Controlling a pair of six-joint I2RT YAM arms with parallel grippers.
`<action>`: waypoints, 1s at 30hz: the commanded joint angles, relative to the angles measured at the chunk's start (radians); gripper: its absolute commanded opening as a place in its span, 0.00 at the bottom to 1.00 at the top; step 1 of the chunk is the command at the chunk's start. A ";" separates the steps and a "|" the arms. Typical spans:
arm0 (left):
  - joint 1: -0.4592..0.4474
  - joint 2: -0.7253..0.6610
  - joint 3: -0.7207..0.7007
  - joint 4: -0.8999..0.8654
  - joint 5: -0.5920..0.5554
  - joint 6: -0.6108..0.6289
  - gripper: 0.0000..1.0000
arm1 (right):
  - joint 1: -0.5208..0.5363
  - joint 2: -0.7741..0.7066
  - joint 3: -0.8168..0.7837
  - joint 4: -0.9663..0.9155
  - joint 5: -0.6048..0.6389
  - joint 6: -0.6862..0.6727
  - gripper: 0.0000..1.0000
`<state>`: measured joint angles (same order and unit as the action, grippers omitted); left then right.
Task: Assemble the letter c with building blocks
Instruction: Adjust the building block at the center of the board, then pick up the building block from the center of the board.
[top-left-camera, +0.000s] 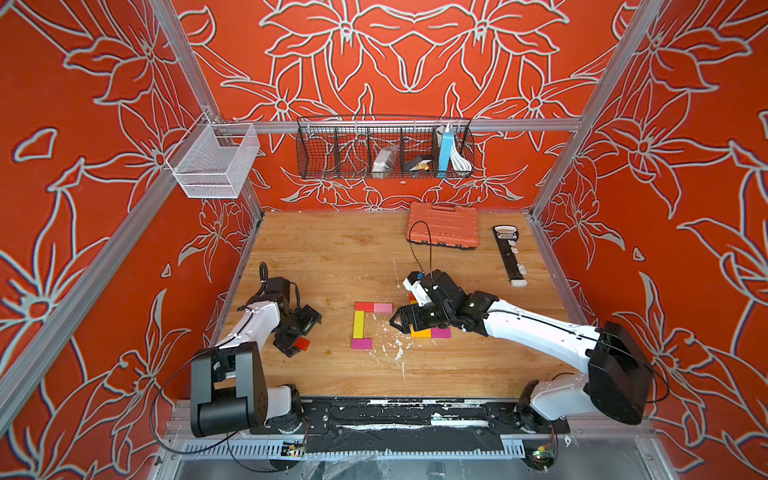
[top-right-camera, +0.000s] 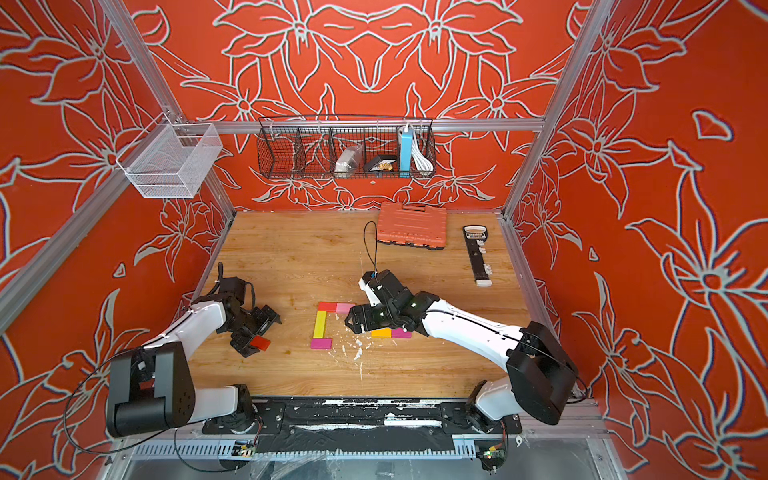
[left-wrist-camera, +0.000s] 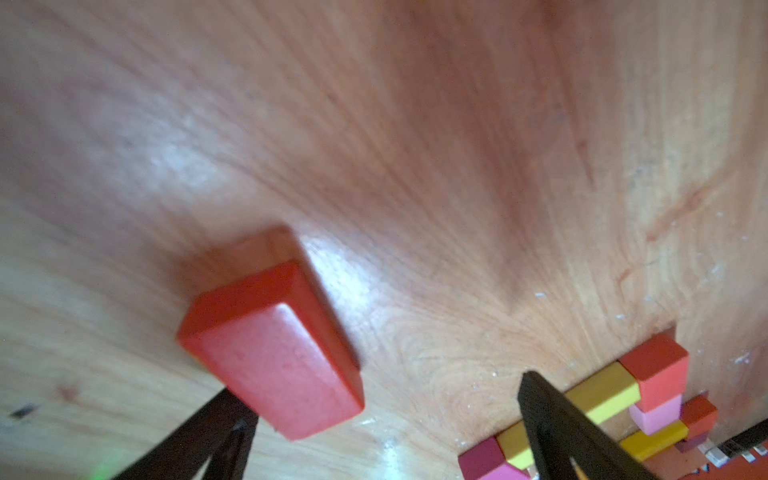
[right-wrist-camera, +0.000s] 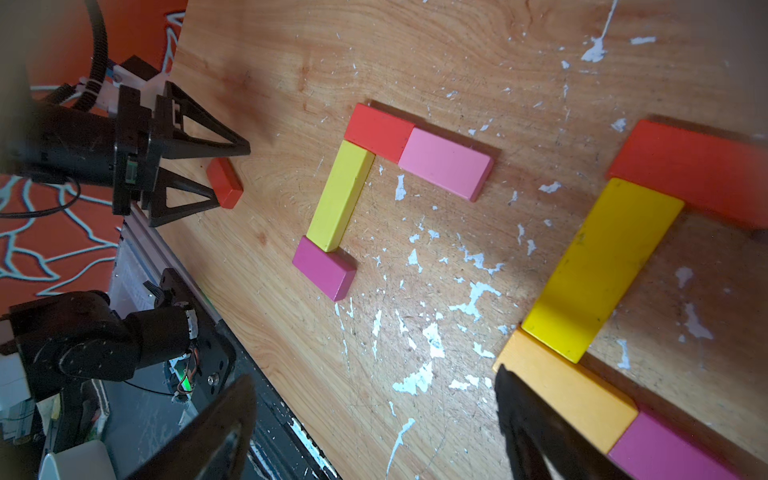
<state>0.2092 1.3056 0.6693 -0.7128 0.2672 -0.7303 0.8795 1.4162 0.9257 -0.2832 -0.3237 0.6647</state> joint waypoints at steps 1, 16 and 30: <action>-0.004 -0.065 -0.001 -0.035 -0.013 -0.030 0.97 | -0.005 -0.023 -0.012 -0.002 -0.005 0.007 0.92; -0.005 -0.153 0.032 -0.174 -0.206 -0.114 0.98 | -0.028 0.012 0.042 -0.037 0.006 0.013 0.93; -0.005 -0.127 -0.039 -0.118 -0.208 -0.236 0.88 | -0.037 0.039 0.041 -0.051 0.046 0.038 0.93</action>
<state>0.2077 1.1683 0.6361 -0.8433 0.0631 -0.9211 0.8482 1.4418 0.9398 -0.3149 -0.3061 0.6922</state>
